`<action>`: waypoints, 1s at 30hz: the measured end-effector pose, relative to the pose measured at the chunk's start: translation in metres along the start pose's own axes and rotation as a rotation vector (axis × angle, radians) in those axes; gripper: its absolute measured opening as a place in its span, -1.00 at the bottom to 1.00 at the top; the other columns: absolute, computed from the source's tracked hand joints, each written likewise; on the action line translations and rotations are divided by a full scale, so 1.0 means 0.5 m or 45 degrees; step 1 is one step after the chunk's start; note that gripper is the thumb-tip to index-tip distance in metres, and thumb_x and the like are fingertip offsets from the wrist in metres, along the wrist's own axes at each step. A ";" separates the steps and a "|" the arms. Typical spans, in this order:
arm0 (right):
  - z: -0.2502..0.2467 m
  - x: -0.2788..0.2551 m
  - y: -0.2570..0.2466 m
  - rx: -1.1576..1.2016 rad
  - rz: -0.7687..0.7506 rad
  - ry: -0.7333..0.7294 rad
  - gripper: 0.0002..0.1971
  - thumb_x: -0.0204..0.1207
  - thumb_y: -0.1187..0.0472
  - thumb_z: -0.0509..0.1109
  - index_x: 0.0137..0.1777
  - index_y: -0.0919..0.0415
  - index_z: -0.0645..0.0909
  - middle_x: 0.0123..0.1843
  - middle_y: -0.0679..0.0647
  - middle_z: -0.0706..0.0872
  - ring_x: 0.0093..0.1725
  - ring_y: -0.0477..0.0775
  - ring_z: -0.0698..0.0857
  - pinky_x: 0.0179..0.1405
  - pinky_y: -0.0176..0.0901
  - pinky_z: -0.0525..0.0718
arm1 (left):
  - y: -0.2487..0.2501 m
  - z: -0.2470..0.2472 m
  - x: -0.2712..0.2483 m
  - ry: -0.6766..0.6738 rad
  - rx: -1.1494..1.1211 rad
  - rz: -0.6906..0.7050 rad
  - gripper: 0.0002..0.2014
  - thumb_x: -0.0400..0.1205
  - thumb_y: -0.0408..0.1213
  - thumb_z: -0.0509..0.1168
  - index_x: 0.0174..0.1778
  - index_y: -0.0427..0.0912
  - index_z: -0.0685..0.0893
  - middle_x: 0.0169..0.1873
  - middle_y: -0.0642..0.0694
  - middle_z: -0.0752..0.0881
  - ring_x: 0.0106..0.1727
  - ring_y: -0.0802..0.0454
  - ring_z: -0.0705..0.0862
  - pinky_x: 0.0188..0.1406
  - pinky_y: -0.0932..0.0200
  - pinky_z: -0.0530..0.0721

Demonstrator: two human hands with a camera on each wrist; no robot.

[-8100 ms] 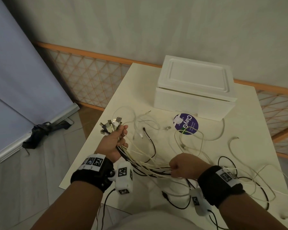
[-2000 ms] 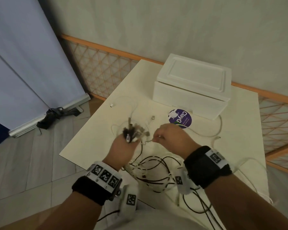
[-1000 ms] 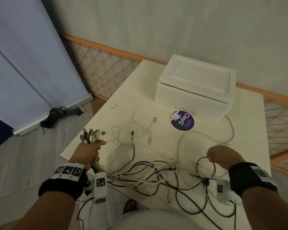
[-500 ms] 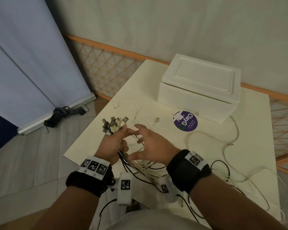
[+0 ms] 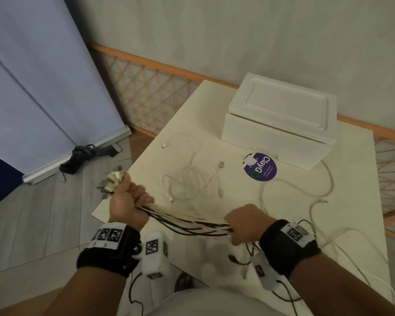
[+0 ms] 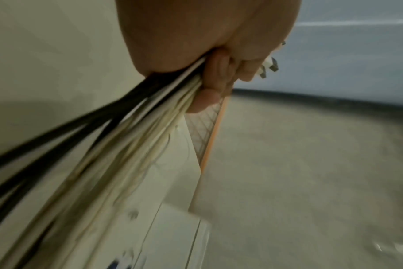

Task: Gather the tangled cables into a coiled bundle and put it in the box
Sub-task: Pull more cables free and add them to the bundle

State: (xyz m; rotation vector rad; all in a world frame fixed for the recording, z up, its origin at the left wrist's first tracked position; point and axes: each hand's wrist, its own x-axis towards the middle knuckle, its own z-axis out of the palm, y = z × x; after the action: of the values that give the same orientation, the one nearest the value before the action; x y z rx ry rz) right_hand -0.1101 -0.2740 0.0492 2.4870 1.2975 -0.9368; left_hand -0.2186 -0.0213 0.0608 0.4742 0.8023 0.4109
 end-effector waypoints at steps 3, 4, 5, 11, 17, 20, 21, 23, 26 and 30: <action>0.046 -0.040 0.098 0.113 0.278 -0.061 -0.68 0.27 -0.16 0.44 -0.13 0.03 0.55 -0.10 -0.01 0.66 -0.02 0.08 0.65 -0.05 -0.10 0.52 | 0.047 -0.062 0.040 0.192 -0.071 0.022 -0.51 0.70 0.00 0.18 -0.52 -0.02 0.20 -0.60 0.07 0.15 -0.71 0.12 0.10 -0.65 0.35 0.18; 0.056 -0.054 0.124 0.184 0.331 -0.038 -0.68 0.25 -0.18 0.47 -0.17 -0.01 0.51 -0.11 -0.05 0.64 -0.03 0.06 0.63 -0.07 -0.12 0.55 | 0.056 -0.077 0.052 0.224 -0.059 0.009 -0.51 0.71 0.00 0.16 -0.52 -0.03 0.19 -0.61 0.07 0.15 -0.72 0.12 0.10 -0.65 0.37 0.18; 0.063 -0.068 0.143 0.280 0.367 -0.002 -0.68 0.23 -0.17 0.51 -0.20 -0.06 0.48 -0.14 -0.11 0.62 -0.06 0.01 0.61 -0.10 -0.15 0.55 | 0.060 -0.089 0.063 0.238 -0.028 -0.013 -0.50 0.72 -0.01 0.15 -0.52 -0.03 0.18 -0.64 0.07 0.16 -0.73 0.12 0.11 -0.65 0.38 0.19; 0.005 -0.128 0.202 0.915 0.382 0.555 -0.73 0.35 0.23 0.60 -0.28 -0.21 0.66 -0.19 -0.06 0.77 -0.18 -0.22 0.69 -0.15 -0.40 0.54 | 0.052 -0.096 0.104 0.137 0.265 -0.134 -0.50 0.72 -0.02 0.15 -0.51 -0.04 0.15 -0.71 0.06 0.17 -0.77 0.13 0.11 -0.72 0.37 0.17; -0.076 -0.208 0.204 0.941 0.582 0.982 -0.94 0.40 0.22 0.56 -0.16 0.07 0.77 -0.17 -0.04 0.76 -0.10 -0.07 0.64 -0.12 -0.29 0.48 | 0.056 -0.088 0.117 0.075 0.411 -0.260 -0.41 0.71 -0.03 0.18 -0.67 -0.05 0.21 -0.74 0.05 0.18 -0.79 0.14 0.12 -0.72 0.39 0.15; -0.097 -0.224 0.201 1.094 0.647 1.363 -0.97 0.46 0.21 0.50 -0.16 0.15 0.72 -0.24 -0.12 0.71 -0.30 -0.34 0.63 -0.22 -0.35 0.54 | 0.056 -0.090 0.119 0.078 0.486 -0.285 -0.46 0.71 -0.05 0.18 -0.59 -0.06 0.20 -0.75 0.05 0.20 -0.80 0.14 0.13 -0.71 0.41 0.17; -0.100 -0.225 0.207 1.152 0.688 1.516 -0.94 0.50 0.16 0.45 -0.15 0.13 0.69 -0.28 -0.13 0.66 -0.38 -0.33 0.61 -0.24 -0.30 0.54 | 0.057 -0.092 0.120 0.078 0.523 -0.282 -0.49 0.71 -0.05 0.18 -0.55 -0.06 0.18 -0.75 0.05 0.20 -0.81 0.14 0.13 -0.71 0.41 0.17; -0.101 -0.224 0.225 1.330 0.746 1.800 -0.83 0.57 -0.02 0.32 -0.22 -0.02 0.59 -0.37 -0.06 0.55 -0.46 -0.13 0.51 -0.34 -0.12 0.49 | 0.060 -0.100 0.121 0.072 0.589 -0.285 -0.49 0.72 -0.06 0.17 -0.53 -0.06 0.18 -0.76 0.05 0.20 -0.81 0.14 0.13 -0.71 0.39 0.17; -0.093 -0.209 0.253 1.445 0.847 1.995 -0.64 0.57 -0.19 0.12 -0.44 -0.16 0.46 -0.44 0.03 0.41 -0.49 0.00 0.34 -0.48 -0.09 0.33 | 0.064 -0.114 0.120 0.081 0.610 -0.328 -0.39 0.72 -0.05 0.17 -0.70 -0.06 0.24 -0.77 0.04 0.20 -0.82 0.14 0.12 -0.73 0.39 0.17; -0.051 -0.180 0.312 1.244 1.087 1.942 -0.51 0.46 -0.45 0.07 -0.12 -0.03 0.47 -0.35 0.03 0.61 -0.35 0.13 0.57 -0.24 0.09 0.56 | 0.064 -0.120 0.112 0.096 0.626 -0.348 -0.41 0.71 -0.05 0.19 -0.67 -0.08 0.23 -0.76 0.03 0.21 -0.81 0.13 0.13 -0.79 0.37 0.20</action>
State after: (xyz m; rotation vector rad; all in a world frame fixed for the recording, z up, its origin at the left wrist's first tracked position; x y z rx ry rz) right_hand -0.0135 -0.4177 0.1050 3.9221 -0.6266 1.0198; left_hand -0.2343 0.0487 0.0097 0.7964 1.0299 -0.0291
